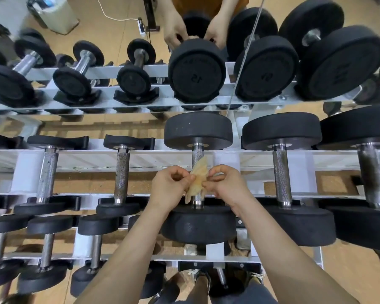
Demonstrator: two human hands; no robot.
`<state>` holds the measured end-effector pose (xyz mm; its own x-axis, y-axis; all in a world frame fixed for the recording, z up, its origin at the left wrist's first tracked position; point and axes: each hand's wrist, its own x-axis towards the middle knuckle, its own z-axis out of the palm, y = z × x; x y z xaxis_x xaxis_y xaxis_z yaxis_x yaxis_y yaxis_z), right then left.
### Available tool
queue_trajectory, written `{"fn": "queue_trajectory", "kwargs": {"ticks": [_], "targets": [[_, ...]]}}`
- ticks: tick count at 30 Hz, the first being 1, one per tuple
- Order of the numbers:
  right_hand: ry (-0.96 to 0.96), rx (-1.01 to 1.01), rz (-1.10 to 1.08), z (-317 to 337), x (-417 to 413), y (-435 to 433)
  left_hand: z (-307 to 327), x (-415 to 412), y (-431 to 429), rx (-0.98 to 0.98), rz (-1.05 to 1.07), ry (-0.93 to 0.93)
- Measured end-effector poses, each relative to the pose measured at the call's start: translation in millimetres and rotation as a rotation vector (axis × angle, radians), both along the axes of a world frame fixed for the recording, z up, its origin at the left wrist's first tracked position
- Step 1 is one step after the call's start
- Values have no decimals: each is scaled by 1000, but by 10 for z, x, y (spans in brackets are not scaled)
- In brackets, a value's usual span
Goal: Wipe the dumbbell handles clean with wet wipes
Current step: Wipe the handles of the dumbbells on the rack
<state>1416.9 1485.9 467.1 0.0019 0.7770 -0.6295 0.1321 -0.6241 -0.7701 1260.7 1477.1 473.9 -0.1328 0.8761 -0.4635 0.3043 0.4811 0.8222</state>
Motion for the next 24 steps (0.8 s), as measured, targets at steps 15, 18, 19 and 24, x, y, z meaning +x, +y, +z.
{"fn": "queue_trajectory", "kwargs": {"ticks": [15,18,19,24], "targets": [[-506,85,361,69,-251,15,-179,-102,50,50,57,80],[-459,34,320,-12,-358,60,-178,-40,20,92,-27,211],[-468,57,268,-30,-373,106,-172,-19,42,108,-51,242],[-551,261,5,84,-485,455,-96,115,395,156,42,219]]}}
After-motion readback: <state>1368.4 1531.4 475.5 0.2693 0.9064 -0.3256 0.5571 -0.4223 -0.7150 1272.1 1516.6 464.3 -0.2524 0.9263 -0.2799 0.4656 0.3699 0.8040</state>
